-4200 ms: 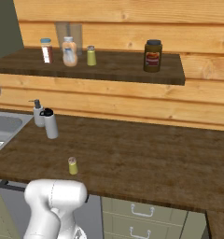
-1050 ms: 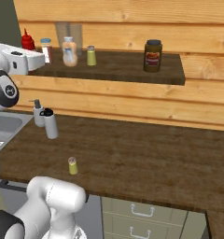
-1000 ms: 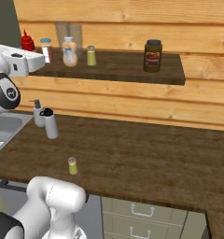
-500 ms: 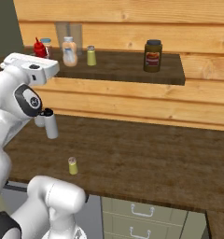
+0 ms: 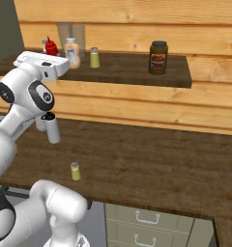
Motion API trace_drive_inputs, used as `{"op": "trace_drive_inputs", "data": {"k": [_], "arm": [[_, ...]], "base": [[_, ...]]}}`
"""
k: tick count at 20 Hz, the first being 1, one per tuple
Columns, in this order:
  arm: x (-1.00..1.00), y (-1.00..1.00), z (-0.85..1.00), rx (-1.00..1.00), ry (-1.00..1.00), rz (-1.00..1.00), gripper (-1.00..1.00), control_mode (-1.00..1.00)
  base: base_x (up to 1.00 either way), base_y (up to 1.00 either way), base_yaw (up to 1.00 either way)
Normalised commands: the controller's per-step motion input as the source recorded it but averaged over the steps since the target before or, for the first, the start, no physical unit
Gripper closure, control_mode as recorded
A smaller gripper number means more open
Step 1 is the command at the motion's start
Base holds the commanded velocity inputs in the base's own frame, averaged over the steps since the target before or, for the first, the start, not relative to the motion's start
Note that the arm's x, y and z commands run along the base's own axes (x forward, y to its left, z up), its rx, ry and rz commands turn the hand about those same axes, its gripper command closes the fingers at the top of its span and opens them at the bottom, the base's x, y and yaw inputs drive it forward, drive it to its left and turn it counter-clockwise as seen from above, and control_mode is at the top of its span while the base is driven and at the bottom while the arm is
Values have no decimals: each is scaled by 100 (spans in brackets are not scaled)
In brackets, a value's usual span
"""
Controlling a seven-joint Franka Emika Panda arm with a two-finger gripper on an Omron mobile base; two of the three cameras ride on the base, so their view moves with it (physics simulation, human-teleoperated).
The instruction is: Put the shaker and condiment bottle from the counter next to their counterparts in the cabinet.
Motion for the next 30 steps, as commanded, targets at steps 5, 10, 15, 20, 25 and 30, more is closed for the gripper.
{"op": "trace_drive_inputs", "data": {"k": [5, 10, 15, 20, 25, 30], "arm": [[6, 33, 0, -3, 0, 0, 100, -100], [11, 22, 0, -2, 0, -1, 100, -100], [22, -1, -3, 0, 0, 0, 100, -100], [32, 7, -8, 0, 0, 0, 100, -100], [0, 41, -2, 0, 3, 0, 100, -100], [51, 11, 0, 0, 8, -1, 100, -100]], "base": [[0, 0, 0], [0, 0, 0], [0, 0, 0], [0, 0, 0], [0, 0, 0], [0, 0, 0]]}}
